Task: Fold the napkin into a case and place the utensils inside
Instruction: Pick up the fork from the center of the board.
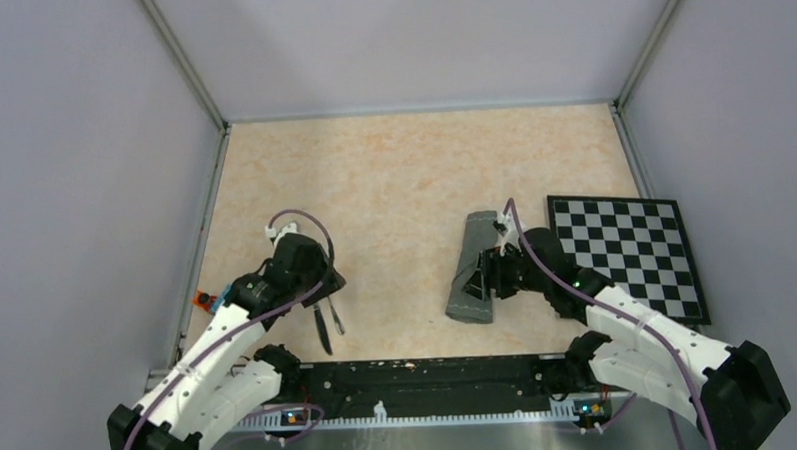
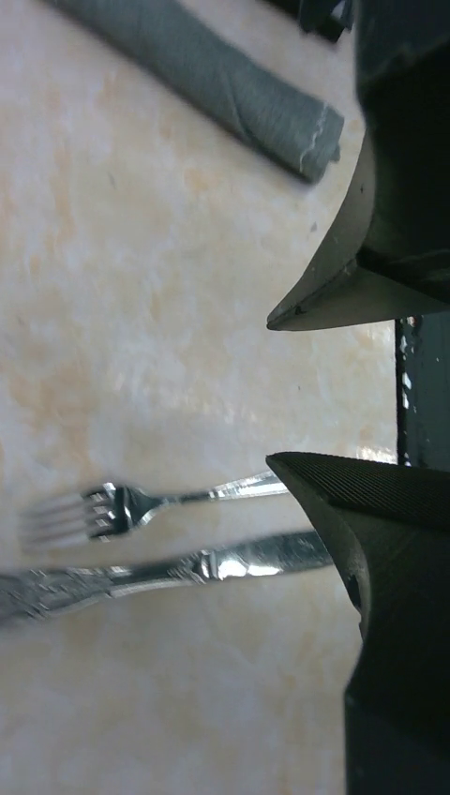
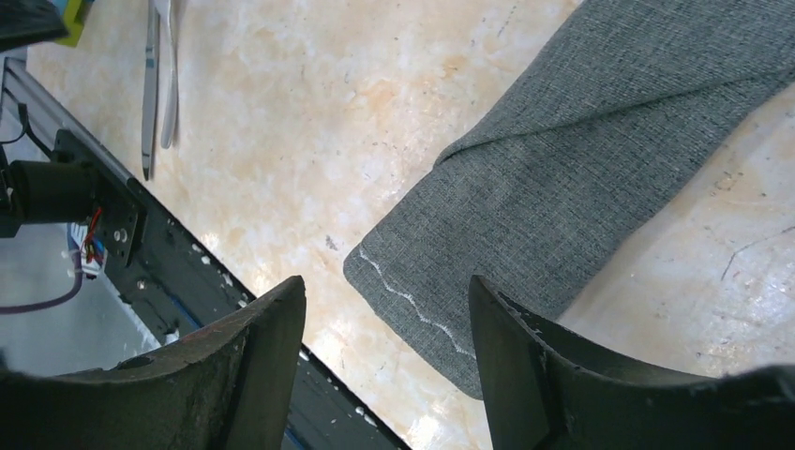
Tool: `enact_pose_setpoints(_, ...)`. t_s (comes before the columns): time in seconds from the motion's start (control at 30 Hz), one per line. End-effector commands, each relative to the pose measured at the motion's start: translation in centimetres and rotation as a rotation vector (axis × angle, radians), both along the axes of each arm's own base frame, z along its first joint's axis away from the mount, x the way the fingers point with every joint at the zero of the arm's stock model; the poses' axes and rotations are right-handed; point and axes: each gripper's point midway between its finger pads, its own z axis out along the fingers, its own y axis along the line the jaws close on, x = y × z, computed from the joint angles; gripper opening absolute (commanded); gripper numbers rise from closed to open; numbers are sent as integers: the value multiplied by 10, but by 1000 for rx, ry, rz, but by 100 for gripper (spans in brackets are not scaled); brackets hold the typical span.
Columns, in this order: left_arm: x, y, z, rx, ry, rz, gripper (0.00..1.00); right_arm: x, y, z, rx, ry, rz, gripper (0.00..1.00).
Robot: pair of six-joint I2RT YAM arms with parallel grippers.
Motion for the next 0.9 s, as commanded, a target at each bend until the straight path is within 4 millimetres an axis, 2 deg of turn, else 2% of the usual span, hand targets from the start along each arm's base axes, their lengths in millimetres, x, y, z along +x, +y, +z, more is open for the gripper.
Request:
enact_pose_setpoints(0.0,-28,23,-47,107,257,130,55,6,15,30,58,-90,72,64)
enact_pose_setpoints(0.23,7,30,-50,188,190,195,53,1,11,28,60,-88,68,64)
enact_pose_setpoints(0.47,28,45,-76,286,233,232,54,-2,5,27,51,-95,53,64)
enact_pose_setpoints(0.53,38,42,-80,277,221,204,54,-2,4,25,43,-94,50,64)
enact_pose_setpoints(0.7,49,46,-93,315,240,202,59,-2,4,23,40,-89,52,64)
enact_pose_setpoints(0.8,54,47,-101,325,243,194,55,-1,4,22,37,-87,48,64)
enact_pose_setpoints(0.87,55,46,-106,333,264,181,48,-1,4,22,34,-86,44,64)
